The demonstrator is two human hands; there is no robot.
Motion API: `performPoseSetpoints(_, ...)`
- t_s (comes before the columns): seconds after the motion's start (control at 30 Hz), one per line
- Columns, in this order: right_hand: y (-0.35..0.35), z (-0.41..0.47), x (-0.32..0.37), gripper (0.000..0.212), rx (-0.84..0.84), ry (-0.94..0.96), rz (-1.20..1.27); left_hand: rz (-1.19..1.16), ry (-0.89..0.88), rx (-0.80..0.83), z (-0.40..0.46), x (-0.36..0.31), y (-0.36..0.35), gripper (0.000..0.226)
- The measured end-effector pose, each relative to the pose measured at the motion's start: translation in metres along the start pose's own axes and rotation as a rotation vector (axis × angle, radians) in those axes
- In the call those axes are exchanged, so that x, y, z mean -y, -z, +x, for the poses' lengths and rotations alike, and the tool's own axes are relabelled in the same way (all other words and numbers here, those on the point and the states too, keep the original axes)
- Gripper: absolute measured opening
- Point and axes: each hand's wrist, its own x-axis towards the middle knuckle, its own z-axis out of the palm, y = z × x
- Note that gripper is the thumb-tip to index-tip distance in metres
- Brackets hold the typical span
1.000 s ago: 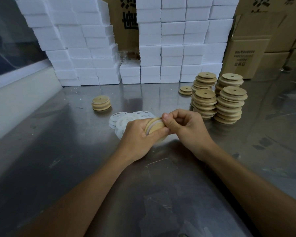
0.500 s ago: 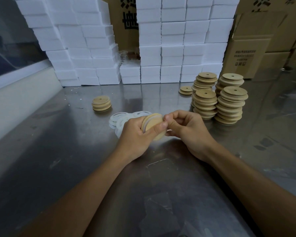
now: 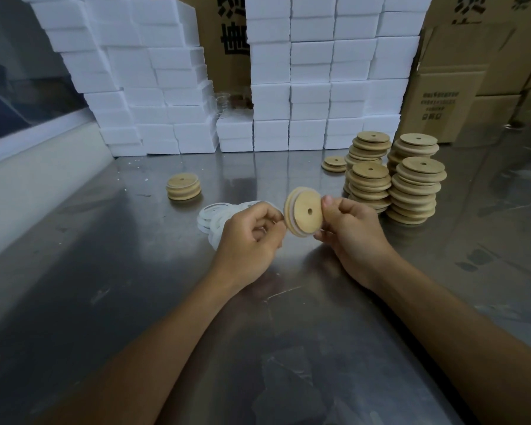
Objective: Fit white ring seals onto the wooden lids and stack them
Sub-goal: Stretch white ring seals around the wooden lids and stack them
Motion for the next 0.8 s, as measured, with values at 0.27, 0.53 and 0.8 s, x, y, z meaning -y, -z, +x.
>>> performPoseSetpoints(0.27,-0.005,-0.001,-0.006,0.028,-0.087,0.123,-0.051,0.091,0.015,-0.054,0.002,0.003,-0.003,0.028)
performPoseSetpoints(0.53,-0.010,-0.007,-0.008,0.011,-0.089,0.369,-0.309,0.197,0.075,-0.220,0.005,0.008,-0.004,0.022)
performPoseSetpoints(0.8,-0.013,-0.011,-0.008,0.007,-0.095,0.540,-0.445,0.306,0.073,-0.136,0.004,0.006,-0.004,0.025)
